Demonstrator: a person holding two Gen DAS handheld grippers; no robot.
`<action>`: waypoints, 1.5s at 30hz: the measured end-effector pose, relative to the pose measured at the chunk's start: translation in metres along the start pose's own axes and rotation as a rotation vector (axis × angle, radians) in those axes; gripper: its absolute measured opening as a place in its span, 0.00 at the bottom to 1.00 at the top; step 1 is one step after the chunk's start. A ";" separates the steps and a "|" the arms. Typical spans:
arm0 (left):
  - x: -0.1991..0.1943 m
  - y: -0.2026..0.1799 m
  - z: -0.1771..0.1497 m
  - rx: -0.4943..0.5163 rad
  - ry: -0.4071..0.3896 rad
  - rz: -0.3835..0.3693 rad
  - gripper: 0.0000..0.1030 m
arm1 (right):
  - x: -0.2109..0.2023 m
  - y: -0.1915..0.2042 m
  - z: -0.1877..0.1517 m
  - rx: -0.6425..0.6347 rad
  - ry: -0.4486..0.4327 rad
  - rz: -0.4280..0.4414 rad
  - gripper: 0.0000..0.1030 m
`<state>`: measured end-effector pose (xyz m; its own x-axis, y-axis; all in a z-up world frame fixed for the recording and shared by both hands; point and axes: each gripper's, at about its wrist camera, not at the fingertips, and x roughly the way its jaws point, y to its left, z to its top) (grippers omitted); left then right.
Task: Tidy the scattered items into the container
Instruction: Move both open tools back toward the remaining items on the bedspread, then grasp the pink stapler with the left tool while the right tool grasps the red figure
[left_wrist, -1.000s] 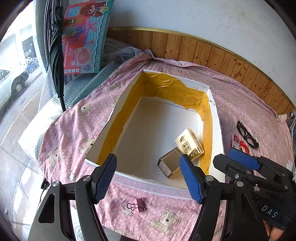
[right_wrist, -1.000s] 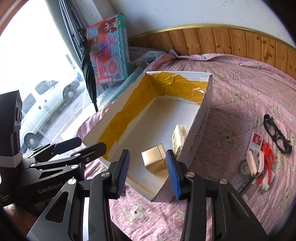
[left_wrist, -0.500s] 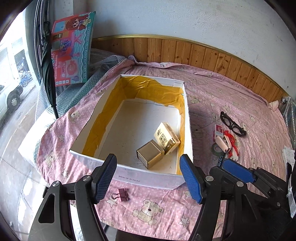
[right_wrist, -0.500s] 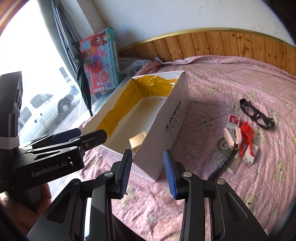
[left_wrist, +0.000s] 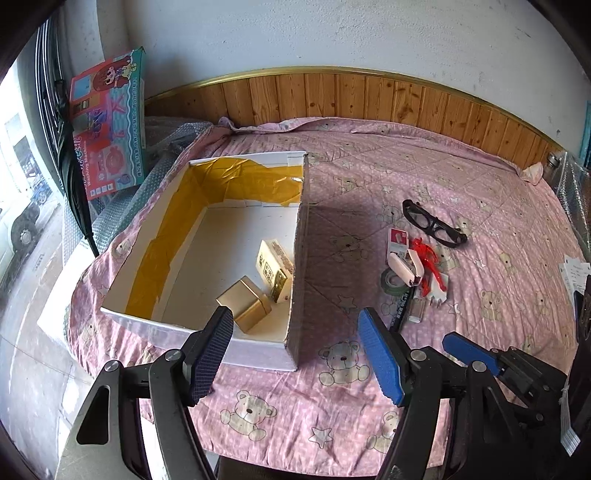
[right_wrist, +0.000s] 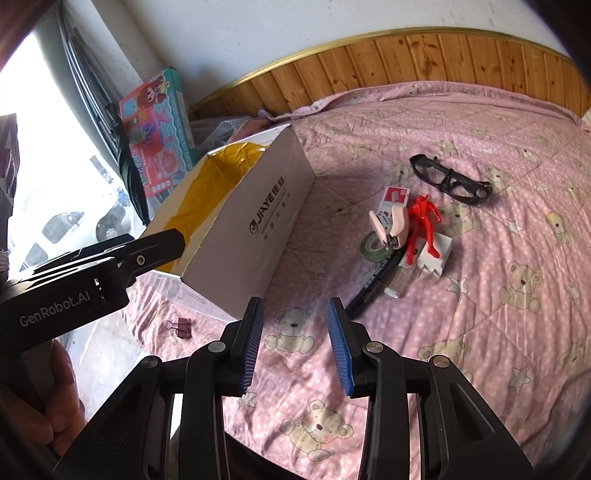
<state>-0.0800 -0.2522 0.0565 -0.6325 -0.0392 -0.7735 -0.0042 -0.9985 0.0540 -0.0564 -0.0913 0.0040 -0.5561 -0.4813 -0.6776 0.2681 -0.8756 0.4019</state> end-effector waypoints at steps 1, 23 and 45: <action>0.001 -0.005 0.001 0.006 0.002 -0.007 0.69 | -0.001 -0.004 -0.001 0.008 -0.001 -0.004 0.37; 0.071 -0.084 0.032 0.081 0.099 -0.133 0.69 | 0.019 -0.103 0.017 0.186 0.013 -0.097 0.37; 0.195 -0.097 0.038 0.037 0.264 -0.134 0.70 | 0.077 -0.154 0.049 0.148 0.117 -0.158 0.13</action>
<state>-0.2321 -0.1613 -0.0760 -0.4008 0.0801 -0.9127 -0.1058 -0.9936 -0.0408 -0.1788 0.0083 -0.0798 -0.4846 -0.3484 -0.8024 0.0626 -0.9287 0.3655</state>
